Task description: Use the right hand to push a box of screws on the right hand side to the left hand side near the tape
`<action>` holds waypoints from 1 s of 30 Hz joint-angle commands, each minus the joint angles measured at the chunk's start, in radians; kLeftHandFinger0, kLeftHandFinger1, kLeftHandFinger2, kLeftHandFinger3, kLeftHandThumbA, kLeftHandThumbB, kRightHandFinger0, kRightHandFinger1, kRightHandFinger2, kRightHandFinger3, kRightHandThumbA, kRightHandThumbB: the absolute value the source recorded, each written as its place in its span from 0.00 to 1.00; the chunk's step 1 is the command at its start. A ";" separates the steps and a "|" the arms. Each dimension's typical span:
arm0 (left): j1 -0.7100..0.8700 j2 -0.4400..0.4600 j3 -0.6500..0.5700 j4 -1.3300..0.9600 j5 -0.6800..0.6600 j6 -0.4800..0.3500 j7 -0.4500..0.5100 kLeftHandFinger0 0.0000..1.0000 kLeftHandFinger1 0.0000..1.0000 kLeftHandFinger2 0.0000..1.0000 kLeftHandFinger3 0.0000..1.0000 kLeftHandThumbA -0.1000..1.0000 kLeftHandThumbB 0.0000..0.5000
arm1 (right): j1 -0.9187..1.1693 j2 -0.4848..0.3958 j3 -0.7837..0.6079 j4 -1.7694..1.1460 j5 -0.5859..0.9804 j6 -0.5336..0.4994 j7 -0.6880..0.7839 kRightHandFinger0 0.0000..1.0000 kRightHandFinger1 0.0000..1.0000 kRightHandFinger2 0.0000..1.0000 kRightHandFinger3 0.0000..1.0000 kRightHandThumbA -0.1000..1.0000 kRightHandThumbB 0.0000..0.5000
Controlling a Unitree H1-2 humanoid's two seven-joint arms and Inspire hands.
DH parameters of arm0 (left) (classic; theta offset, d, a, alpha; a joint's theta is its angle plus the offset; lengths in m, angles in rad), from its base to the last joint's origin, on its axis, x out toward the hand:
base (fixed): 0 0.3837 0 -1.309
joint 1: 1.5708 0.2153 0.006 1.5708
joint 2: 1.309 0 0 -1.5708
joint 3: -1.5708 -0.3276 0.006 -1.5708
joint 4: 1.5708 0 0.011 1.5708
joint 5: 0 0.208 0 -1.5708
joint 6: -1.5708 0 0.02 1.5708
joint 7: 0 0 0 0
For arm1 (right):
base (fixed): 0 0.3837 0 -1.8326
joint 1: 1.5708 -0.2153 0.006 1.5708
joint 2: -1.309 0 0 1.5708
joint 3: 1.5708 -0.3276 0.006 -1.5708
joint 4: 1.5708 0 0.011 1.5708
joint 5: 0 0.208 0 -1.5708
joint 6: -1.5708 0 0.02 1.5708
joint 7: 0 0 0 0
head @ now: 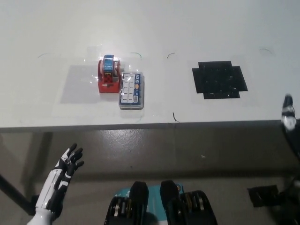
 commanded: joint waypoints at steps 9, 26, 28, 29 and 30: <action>-0.060 0.068 -0.010 -0.055 -0.002 0.037 -0.033 1.00 1.00 1.00 1.00 0.86 0.46 | 0.149 -0.121 0.194 -0.140 0.105 0.089 0.316 1.00 1.00 1.00 1.00 0.74 0.49; -0.059 0.064 -0.004 -0.042 0.001 0.013 -0.022 1.00 1.00 1.00 1.00 0.87 0.45 | 0.068 -0.008 0.184 0.274 0.077 0.020 0.437 1.00 1.00 1.00 1.00 0.68 0.35; -0.055 0.064 -0.003 -0.045 0.004 0.014 -0.020 1.00 1.00 1.00 1.00 0.87 0.45 | 0.060 0.005 0.171 0.307 0.086 0.019 0.444 1.00 1.00 1.00 1.00 0.64 0.35; -0.050 0.064 -0.003 -0.047 0.004 0.013 -0.020 1.00 1.00 1.00 1.00 0.87 0.45 | 0.059 0.008 0.168 0.324 0.088 0.008 0.448 1.00 1.00 1.00 1.00 0.63 0.33; -0.050 0.064 -0.003 -0.047 0.002 0.016 -0.020 1.00 1.00 1.00 1.00 0.88 0.45 | 0.053 0.014 0.159 0.351 0.089 -0.010 0.454 1.00 1.00 1.00 1.00 0.64 0.34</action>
